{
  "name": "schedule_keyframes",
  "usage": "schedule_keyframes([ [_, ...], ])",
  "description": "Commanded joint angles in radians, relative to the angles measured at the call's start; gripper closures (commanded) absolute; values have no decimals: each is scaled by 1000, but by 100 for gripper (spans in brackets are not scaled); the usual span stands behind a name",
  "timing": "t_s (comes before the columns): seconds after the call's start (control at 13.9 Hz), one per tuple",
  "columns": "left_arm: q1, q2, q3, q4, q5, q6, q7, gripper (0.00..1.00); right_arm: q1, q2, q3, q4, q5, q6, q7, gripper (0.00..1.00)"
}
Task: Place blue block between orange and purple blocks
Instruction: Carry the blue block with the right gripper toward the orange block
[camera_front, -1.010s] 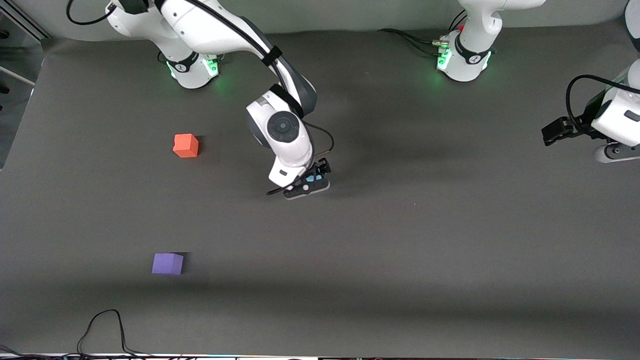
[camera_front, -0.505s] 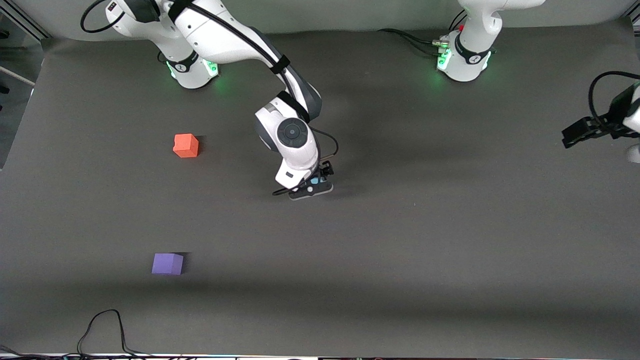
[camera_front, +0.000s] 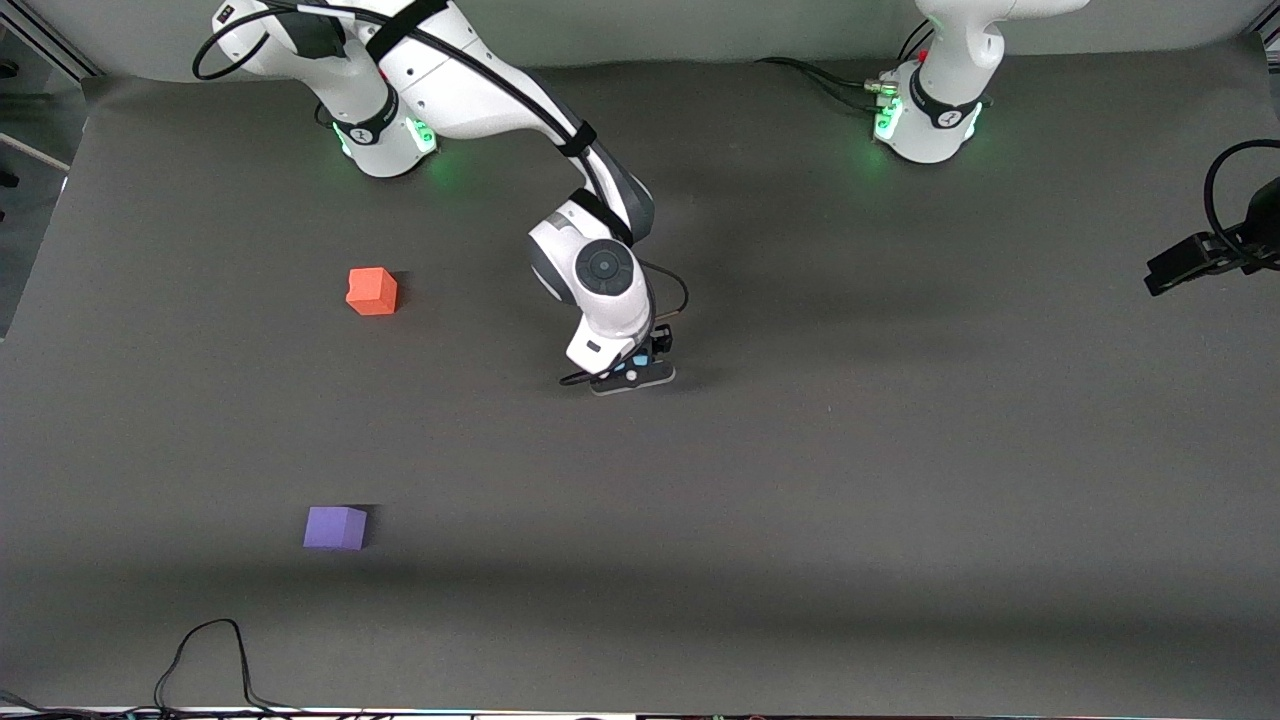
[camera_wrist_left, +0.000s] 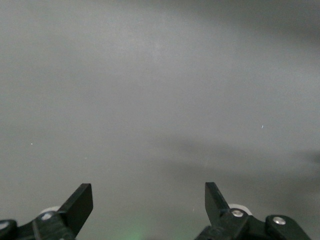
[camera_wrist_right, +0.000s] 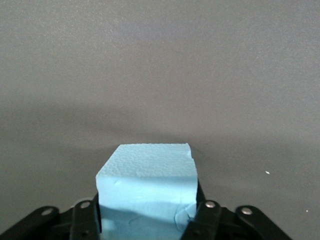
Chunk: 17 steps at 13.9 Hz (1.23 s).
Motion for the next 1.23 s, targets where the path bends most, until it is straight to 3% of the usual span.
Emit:
schedule_keyframes([
  [0.0,2,4,-2,18,-10,-13,-1,0,1,1,-12,18,20,-2,8,76],
  [0.14,2,4,-1,18,-10,-13,-1,0,-17,-63,-26,9,22,-70,13,76],
  [0.36,1,4,-2,18,-9,-13,-2,0,-152,-204,-27,-14,20,-245,-53,76],
  [0.72,1,10,-2,18,-10,-6,-2,0,-449,-459,-32,-241,22,-341,-331,76],
  [0.87,1,10,-2,18,-10,-7,-4,0,-474,-489,-101,-321,19,-322,-421,76],
  [1.01,1,10,-2,18,-12,-4,-4,0,-476,-464,-182,-376,19,-235,-554,76],
  [1.15,1,10,-2,18,-12,1,-4,0,-480,-409,-218,-418,20,-145,-607,76],
])
